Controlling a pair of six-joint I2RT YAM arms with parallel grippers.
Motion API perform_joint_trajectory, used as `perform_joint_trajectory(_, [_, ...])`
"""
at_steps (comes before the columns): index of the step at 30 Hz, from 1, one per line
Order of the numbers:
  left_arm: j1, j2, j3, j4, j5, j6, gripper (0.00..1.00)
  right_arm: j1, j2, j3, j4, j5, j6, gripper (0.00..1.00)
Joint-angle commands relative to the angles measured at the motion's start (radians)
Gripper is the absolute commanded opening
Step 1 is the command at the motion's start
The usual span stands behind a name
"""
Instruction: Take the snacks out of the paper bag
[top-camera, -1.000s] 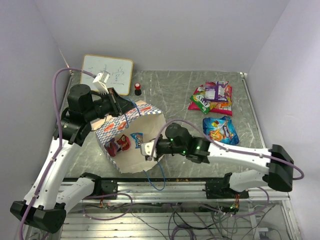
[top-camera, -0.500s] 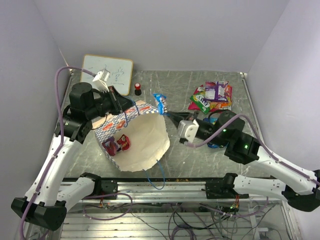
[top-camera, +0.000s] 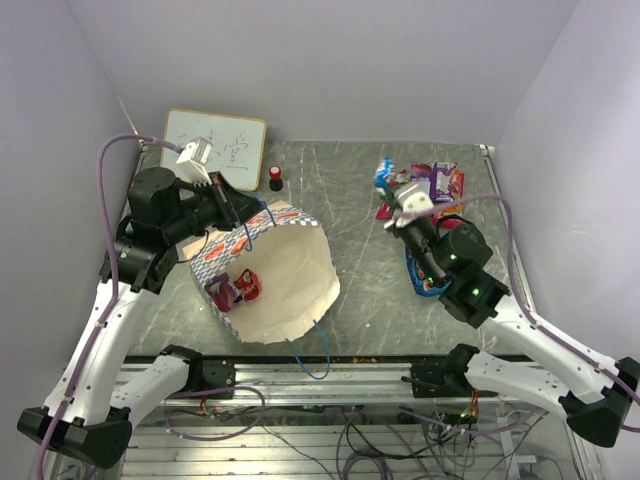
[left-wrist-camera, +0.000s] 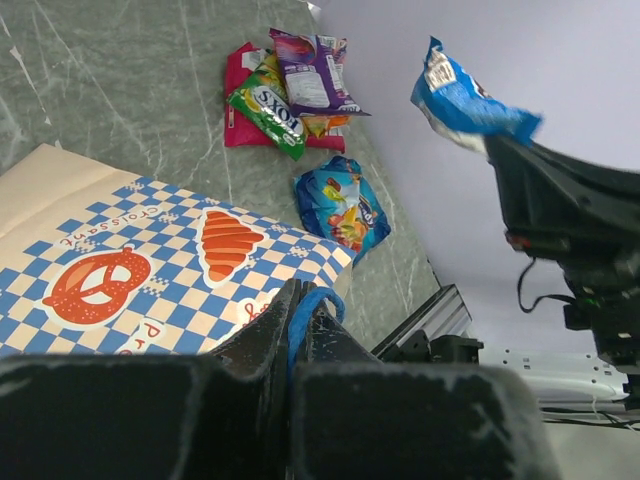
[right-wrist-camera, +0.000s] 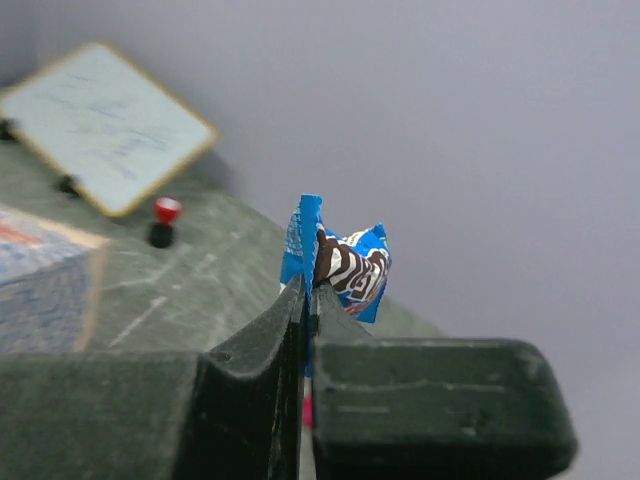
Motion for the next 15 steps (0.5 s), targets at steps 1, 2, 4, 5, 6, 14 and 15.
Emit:
perform_joint_trajectory(1, [-0.008,-0.030,-0.012,-0.006,-0.020,-0.010,0.07,-0.070,0.077,0.030,-0.002,0.577,0.314,0.00])
perform_joint_trajectory(2, [-0.008,-0.030,-0.011,-0.011,-0.018,-0.008,0.07,-0.105,0.099,0.052,-0.078,0.670,0.409,0.00])
perform_joint_trajectory(4, [-0.008,-0.028,-0.010,-0.022,-0.012,-0.002,0.07,-0.177,0.135,0.101,-0.294,0.755,0.659,0.00])
perform_joint_trajectory(5, [-0.008,-0.028,-0.010,-0.023,-0.011,0.001,0.07,-0.217,0.149,0.120,-0.441,0.759,0.813,0.00])
perform_joint_trajectory(6, [-0.008,-0.027,-0.011,-0.024,-0.009,0.003,0.07,-0.249,0.161,0.127,-0.522,0.758,0.909,0.00])
perform_joint_trajectory(14, [-0.008,-0.010,-0.002,-0.018,0.017,0.014,0.07,-0.385,0.279,0.004,-0.603,0.856,0.832,0.00])
perform_joint_trajectory(15, [-0.007,-0.010,-0.001,-0.017,0.019,0.015,0.07,-0.405,0.286,-0.015,-0.563,0.843,0.788,0.00])
